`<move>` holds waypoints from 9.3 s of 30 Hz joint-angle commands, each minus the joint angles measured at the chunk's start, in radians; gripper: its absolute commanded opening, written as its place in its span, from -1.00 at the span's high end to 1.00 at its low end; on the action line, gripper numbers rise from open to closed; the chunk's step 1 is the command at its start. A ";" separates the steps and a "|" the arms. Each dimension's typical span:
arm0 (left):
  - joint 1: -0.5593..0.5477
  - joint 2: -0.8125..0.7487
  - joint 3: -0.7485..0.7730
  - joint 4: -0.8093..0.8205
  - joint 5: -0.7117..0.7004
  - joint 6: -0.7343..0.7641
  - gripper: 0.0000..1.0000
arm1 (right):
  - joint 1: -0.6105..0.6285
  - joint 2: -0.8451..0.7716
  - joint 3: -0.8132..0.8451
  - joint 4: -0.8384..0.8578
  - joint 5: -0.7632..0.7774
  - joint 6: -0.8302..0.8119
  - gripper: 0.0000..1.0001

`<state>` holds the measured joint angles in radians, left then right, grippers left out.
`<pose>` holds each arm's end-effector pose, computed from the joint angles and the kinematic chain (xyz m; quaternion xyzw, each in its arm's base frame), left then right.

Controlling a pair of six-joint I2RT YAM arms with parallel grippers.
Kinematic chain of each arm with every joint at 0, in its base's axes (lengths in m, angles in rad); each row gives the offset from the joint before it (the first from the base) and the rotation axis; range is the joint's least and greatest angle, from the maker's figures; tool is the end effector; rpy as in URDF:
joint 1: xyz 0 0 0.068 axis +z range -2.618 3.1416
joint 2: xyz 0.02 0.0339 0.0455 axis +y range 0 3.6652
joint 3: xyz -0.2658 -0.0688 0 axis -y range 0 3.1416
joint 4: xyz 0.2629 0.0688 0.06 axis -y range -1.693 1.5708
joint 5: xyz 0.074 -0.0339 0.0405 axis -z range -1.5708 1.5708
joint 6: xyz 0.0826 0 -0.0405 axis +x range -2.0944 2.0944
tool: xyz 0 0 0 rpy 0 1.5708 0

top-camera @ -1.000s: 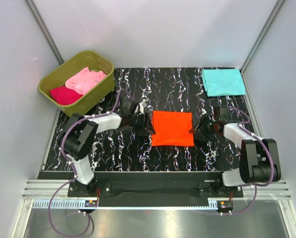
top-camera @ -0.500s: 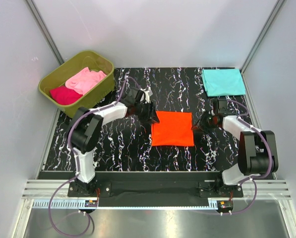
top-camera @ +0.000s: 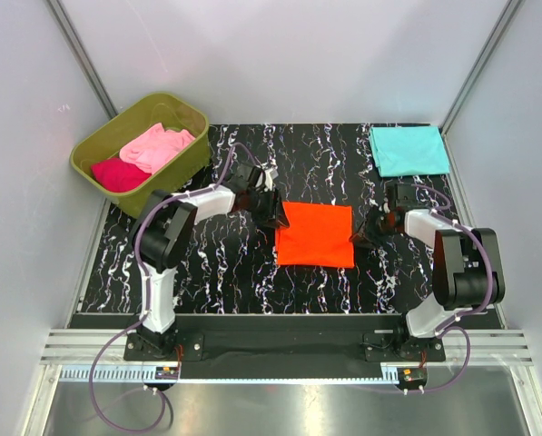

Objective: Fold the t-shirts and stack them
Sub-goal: Fold the tshirt, then neatly place the folded tshirt to the corner, then reset both grippers

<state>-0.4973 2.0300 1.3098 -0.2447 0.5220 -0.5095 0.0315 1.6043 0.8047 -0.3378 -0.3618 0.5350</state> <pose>0.3828 -0.2546 0.1038 0.0714 0.9226 -0.3548 0.1337 0.3176 0.0393 0.0952 0.2018 0.9400 0.2278 0.1540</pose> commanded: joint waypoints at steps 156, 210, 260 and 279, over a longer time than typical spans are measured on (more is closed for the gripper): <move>-0.044 -0.409 -0.040 -0.235 0.004 0.078 -0.19 | -0.231 0.554 1.350 -0.116 0.162 -1.090 1.00; -0.063 -0.378 -0.067 -0.185 0.076 0.043 -0.24 | -0.321 1.033 1.918 0.060 0.109 -0.969 -0.30; -0.069 -0.510 -0.083 -0.180 0.062 0.065 -0.35 | -0.185 0.689 1.058 -0.056 0.170 -0.431 0.48; -0.066 -0.568 -0.055 -0.208 -0.046 0.117 -0.36 | -0.179 0.544 1.056 -0.177 0.190 -0.362 0.36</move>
<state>-0.5674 1.5192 1.2331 -0.4713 0.5335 -0.4286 -0.1623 2.3150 1.8469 -0.4583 -0.1925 0.1280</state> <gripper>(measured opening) 0.678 0.303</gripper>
